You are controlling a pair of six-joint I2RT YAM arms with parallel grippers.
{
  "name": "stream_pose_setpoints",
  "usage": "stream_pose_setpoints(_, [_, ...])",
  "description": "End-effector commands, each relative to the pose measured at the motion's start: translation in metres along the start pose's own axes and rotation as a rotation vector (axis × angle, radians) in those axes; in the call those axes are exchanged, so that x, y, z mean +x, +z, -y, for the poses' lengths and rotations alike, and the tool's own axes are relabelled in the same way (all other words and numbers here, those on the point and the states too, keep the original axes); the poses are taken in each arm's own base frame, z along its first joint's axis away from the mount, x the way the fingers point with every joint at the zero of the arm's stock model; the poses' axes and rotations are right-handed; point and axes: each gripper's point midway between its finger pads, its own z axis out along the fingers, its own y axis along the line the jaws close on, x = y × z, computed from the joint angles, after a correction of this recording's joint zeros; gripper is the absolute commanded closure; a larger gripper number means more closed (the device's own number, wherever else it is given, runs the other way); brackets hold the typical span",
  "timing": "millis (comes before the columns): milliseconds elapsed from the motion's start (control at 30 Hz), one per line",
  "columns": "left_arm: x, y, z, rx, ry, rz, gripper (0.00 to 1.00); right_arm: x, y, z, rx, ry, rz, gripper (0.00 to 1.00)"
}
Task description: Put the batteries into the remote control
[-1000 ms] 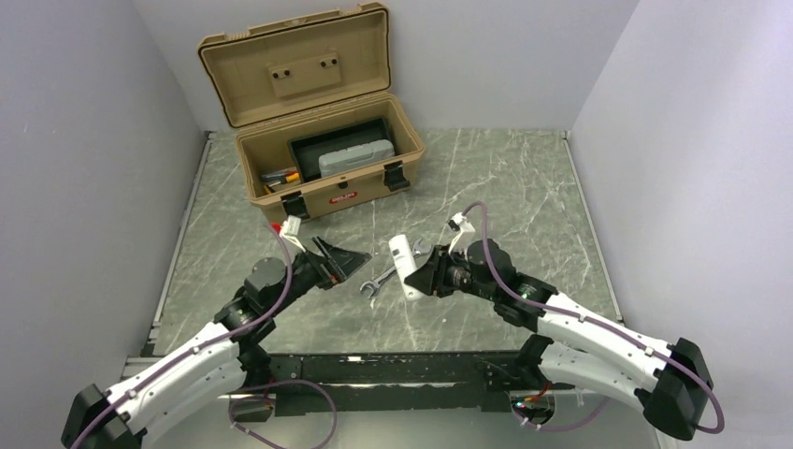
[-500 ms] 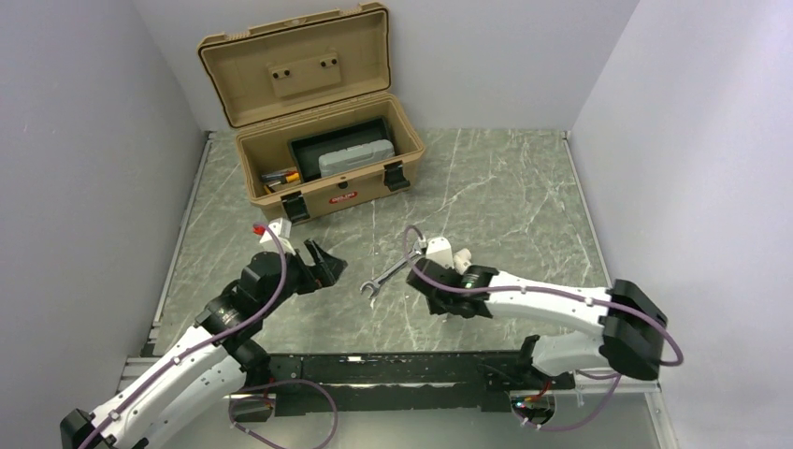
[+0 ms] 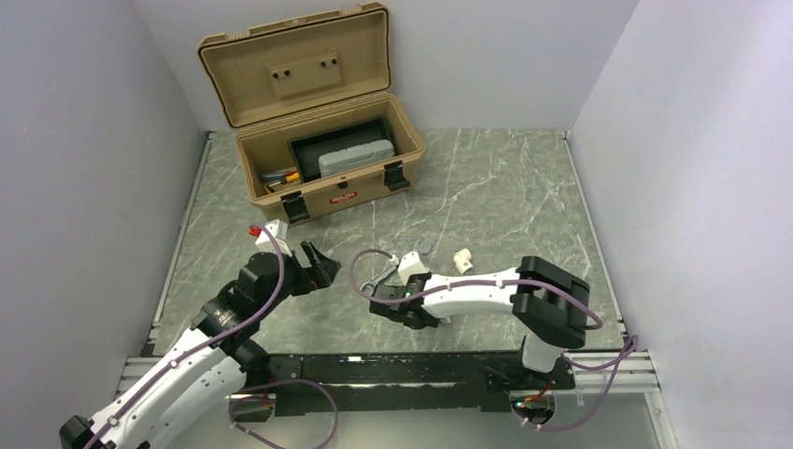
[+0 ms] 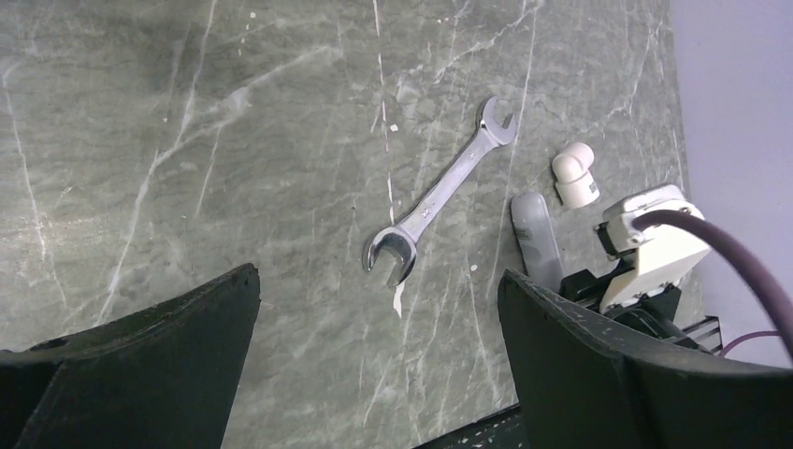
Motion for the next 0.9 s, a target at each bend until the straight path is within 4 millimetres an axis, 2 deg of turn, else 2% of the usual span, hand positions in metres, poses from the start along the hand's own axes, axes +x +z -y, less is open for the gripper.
stream_pose_setpoints(0, [-0.015,-0.006,0.005,0.009,0.004,0.047,0.01,-0.003,0.002,0.0,0.057,-0.017,0.007,0.93])
stream_pose_setpoints(233, [-0.012,-0.005,0.003,0.017,0.001,0.042,0.0,0.002,0.005,-0.014,0.051,-0.044,0.003,0.58])
stream_pose_setpoints(467, [-0.011,-0.003,0.003,0.02,-0.003,0.037,0.01,-0.006,-0.001,-0.023,0.006,-0.015,0.024,0.49])
stream_pose_setpoints(600, [-0.012,-0.004,0.002,0.013,-0.002,0.04,0.01,-0.011,-0.006,-0.029,-0.027,-0.005,0.041,0.41])
stream_pose_setpoints(867, [-0.011,-0.005,-0.014,-0.068,-0.008,0.037,0.01,-0.033,-0.031,-0.061,-0.284,0.082,0.12,0.3])
